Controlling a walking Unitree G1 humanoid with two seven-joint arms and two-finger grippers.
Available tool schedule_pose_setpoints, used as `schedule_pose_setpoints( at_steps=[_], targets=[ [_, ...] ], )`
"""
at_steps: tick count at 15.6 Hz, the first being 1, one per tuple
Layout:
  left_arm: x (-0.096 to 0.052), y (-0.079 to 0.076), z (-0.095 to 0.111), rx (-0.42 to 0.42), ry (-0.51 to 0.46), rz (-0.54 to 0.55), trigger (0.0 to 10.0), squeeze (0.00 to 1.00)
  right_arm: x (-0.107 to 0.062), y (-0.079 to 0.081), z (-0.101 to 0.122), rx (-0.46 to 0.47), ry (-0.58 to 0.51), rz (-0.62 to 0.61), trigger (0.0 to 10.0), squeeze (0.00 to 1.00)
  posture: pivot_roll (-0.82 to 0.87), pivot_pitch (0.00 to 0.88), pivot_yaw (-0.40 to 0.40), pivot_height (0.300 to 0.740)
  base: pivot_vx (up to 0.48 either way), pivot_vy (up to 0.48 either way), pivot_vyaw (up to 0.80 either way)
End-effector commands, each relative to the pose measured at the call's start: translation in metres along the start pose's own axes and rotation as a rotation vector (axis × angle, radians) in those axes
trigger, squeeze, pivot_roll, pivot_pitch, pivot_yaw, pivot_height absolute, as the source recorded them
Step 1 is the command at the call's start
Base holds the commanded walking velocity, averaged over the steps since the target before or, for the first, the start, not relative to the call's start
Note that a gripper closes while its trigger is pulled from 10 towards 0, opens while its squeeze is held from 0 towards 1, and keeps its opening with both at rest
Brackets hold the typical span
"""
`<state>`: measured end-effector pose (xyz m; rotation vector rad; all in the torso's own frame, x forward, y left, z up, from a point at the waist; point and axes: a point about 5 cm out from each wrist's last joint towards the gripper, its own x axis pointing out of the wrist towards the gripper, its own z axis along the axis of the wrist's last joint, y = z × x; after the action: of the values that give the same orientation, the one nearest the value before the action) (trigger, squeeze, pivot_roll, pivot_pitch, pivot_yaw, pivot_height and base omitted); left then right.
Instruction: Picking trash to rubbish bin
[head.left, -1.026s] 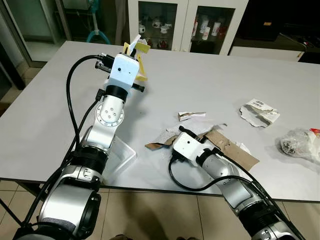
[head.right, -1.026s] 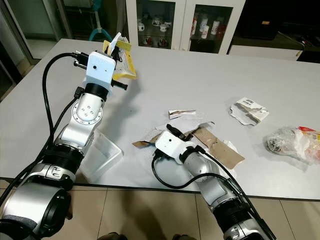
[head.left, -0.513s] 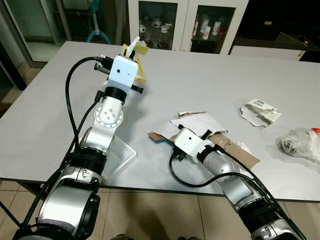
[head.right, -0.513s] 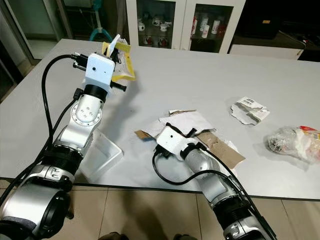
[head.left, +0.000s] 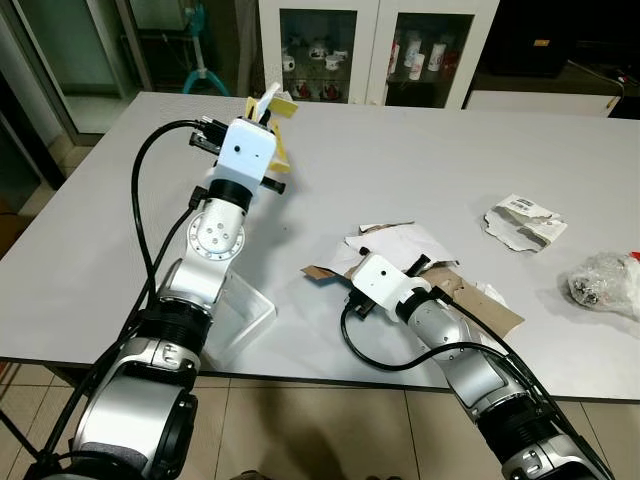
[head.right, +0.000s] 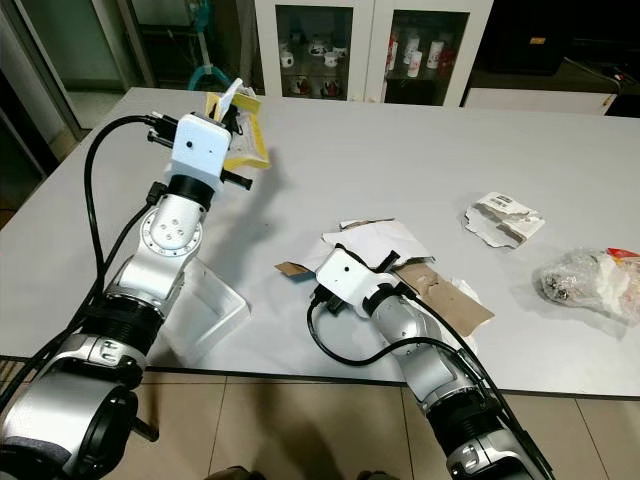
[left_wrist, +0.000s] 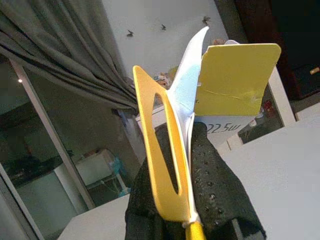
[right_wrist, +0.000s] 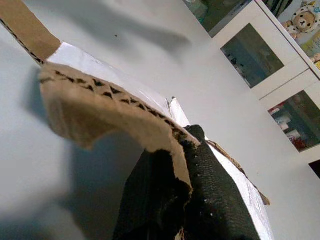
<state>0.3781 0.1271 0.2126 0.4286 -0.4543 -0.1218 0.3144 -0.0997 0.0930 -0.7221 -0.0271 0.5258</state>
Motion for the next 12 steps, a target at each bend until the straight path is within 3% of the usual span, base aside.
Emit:
schedule_pose_setpoints(
  at_steps=[1,2,3,4,5,6,8,10,12],
  targets=[
    [0.002,-0.001,0.005,0.005,-0.017,-0.014,10.0,0.0,0.002,-0.01,0.005,-0.001,-0.013,-0.032,0.0,0.0,-0.05,0.0,0.023,0.74,0.0,0.0,0.0],
    [0.002,-0.002,0.005,-0.007,-0.018,-0.01,10.0,0.0,0.002,-0.019,0.01,0.004,-0.021,-0.062,0.0,0.0,-0.05,0.0,0.02,0.74,0.0,0.0,0.0],
    [0.002,-0.004,0.005,-0.014,-0.016,-0.009,10.0,0.0,0.002,-0.025,0.009,-0.002,-0.005,-0.087,7.8,0.0,-0.04,0.0,0.015,0.74,0.0,0.0,0.0],
    [0.001,-0.006,0.004,-0.019,-0.013,-0.011,10.0,0.0,0.003,-0.033,0.009,-0.001,0.002,-0.12,10.0,0.0,-0.04,0.0,0.015,0.74,0.0,0.0,0.0],
    [0.0,-0.008,0.003,-0.025,-0.009,-0.014,10.0,0.0,0.003,-0.053,0.011,0.014,0.005,-0.208,10.0,0.0,-0.04,0.0,0.015,0.74,0.0,0.0,0.0],
    [0.0,-0.008,0.003,-0.025,-0.009,-0.014,10.0,0.0,0.004,-0.057,0.012,0.022,0.004,-0.225,10.0,0.0,-0.04,0.0,0.015,0.74,0.0,0.0,0.0],
    [-0.001,-0.006,0.006,-0.031,-0.029,-0.013,10.0,0.0,0.005,-0.081,0.025,0.102,-0.058,-0.339,10.0,0.0,-0.04,0.0,0.019,0.74,0.0,0.0,0.0],
    [-0.002,-0.007,0.007,-0.039,-0.037,-0.01,10.0,0.0,0.003,-0.09,0.032,0.14,-0.097,-0.393,10.0,0.0,-0.04,0.0,0.017,0.74,0.0,0.0,0.0],
    [-0.004,-0.01,0.008,-0.063,-0.041,-0.004,10.0,0.0,-0.004,-0.115,0.05,0.271,-0.2,-0.521,10.0,0.0,-0.04,0.0,0.013,0.74,0.0,0.0,0.0]
  ],
)
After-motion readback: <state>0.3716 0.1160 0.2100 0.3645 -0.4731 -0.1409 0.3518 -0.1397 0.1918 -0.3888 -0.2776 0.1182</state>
